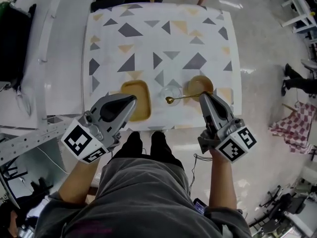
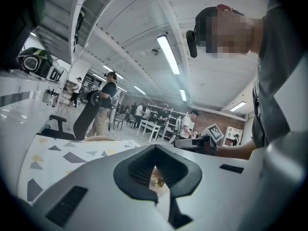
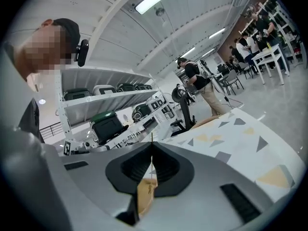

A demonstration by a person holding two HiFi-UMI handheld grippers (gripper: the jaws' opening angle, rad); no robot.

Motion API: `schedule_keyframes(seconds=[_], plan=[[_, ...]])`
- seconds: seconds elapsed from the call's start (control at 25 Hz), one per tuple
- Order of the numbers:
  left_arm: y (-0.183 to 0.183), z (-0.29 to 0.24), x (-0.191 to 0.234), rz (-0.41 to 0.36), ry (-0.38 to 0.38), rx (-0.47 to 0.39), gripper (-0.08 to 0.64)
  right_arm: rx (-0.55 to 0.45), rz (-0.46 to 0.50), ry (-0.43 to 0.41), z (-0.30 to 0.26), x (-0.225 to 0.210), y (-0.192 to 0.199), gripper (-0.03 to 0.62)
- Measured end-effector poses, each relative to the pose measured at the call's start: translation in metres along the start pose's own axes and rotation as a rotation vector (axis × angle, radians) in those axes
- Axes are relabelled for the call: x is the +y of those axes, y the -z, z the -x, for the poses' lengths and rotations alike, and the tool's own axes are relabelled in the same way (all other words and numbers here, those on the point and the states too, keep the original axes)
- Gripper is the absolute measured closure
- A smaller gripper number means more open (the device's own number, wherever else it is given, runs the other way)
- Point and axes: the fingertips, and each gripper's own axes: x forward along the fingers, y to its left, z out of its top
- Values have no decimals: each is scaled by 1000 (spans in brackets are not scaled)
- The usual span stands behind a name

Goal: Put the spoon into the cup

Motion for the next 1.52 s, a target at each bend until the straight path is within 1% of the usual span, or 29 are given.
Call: schedule_keyframes(seconds=[0.32, 0.56, 0.68, 1.08, 1.52], plan=[[12, -6, 9, 29, -65, 1, 545, 82, 9, -40, -21, -19, 13, 569], [23, -8, 13, 47, -93, 8, 545, 138, 29, -53, -30, -29, 30, 569], [29, -8, 15, 54, -102, 12, 545, 157, 24, -51, -34, -35, 40, 569], [49, -5, 18, 79, -120, 30, 545, 160, 11, -28, -40, -50, 57, 569], [64, -5, 22, 97, -124, 43, 545, 166, 43, -12, -51, -53, 76, 569]])
